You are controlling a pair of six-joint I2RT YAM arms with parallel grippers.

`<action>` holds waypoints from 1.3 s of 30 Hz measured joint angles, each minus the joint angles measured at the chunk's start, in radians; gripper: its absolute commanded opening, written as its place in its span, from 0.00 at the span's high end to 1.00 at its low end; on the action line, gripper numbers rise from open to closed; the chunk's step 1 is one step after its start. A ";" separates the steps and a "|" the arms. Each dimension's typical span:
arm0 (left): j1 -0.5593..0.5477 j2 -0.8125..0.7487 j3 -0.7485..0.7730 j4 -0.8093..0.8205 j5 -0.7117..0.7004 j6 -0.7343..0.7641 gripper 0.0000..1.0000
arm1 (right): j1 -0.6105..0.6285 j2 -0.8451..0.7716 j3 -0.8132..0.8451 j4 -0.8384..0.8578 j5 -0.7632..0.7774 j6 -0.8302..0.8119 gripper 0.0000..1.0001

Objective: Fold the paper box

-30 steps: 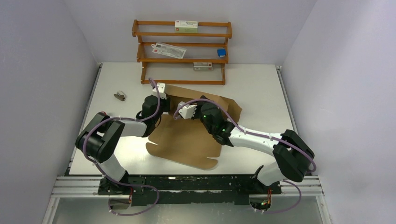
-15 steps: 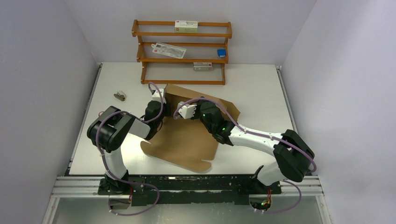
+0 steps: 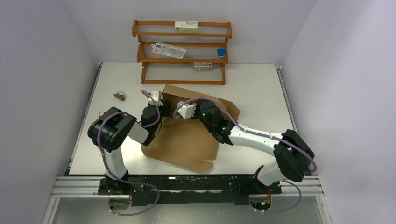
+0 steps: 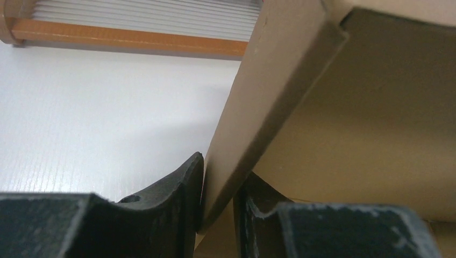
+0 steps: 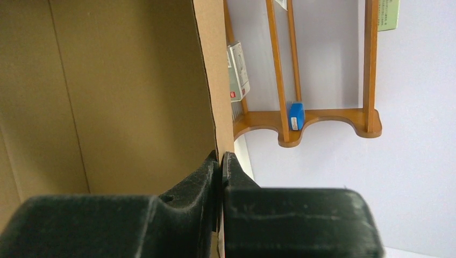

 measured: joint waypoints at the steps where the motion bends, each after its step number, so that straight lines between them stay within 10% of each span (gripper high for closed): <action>1: 0.000 0.000 -0.002 0.009 0.000 0.000 0.71 | 0.000 0.000 0.000 0.000 0.000 0.000 0.94; 24: -0.117 0.011 -0.016 0.088 -0.341 0.126 0.91 | 0.002 -0.005 0.021 -0.038 -0.019 0.029 1.00; 39: -0.148 0.019 -0.066 0.186 -0.381 0.150 0.53 | 0.005 -0.013 0.021 -0.053 -0.024 0.043 0.85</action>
